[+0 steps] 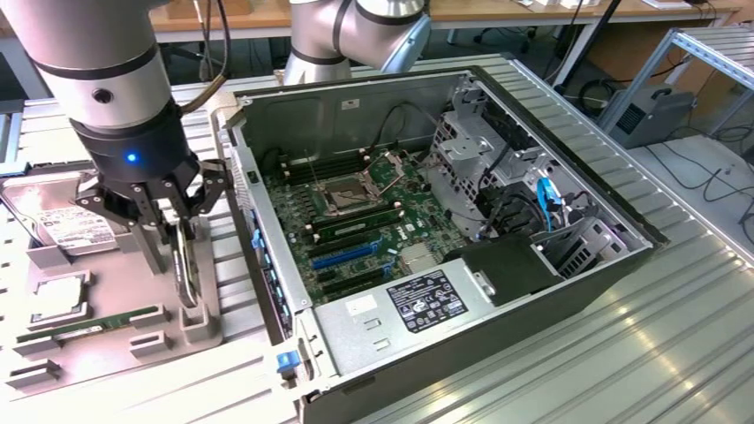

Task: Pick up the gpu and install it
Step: 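Pick up the gpu and move the gpu toward the slot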

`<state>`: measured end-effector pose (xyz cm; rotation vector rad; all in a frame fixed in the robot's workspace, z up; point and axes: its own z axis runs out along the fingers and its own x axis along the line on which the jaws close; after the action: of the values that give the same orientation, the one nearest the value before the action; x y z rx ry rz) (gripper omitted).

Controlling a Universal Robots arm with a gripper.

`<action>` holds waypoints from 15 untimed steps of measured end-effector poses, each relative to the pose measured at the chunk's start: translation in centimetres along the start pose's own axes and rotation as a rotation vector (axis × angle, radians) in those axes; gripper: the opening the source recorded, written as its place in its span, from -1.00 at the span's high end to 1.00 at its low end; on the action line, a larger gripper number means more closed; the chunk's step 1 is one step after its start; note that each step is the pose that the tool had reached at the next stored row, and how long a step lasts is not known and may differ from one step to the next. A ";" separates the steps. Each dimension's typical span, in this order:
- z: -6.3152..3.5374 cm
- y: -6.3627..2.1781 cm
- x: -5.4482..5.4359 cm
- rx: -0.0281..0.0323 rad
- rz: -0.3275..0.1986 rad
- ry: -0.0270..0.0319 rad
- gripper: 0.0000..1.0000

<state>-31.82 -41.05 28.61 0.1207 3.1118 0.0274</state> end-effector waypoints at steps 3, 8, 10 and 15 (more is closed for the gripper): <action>-0.51 0.01 0.0 0.0002 0.000 0.0001 0.43; -0.75 0.01 0.0 0.0002 0.000 0.0000 0.43; -0.83 0.01 0.0 0.0002 0.000 0.0000 0.43; -1.07 0.02 0.0 0.0003 0.000 0.0001 0.43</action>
<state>-31.82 -41.05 29.69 0.1207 3.1119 0.0270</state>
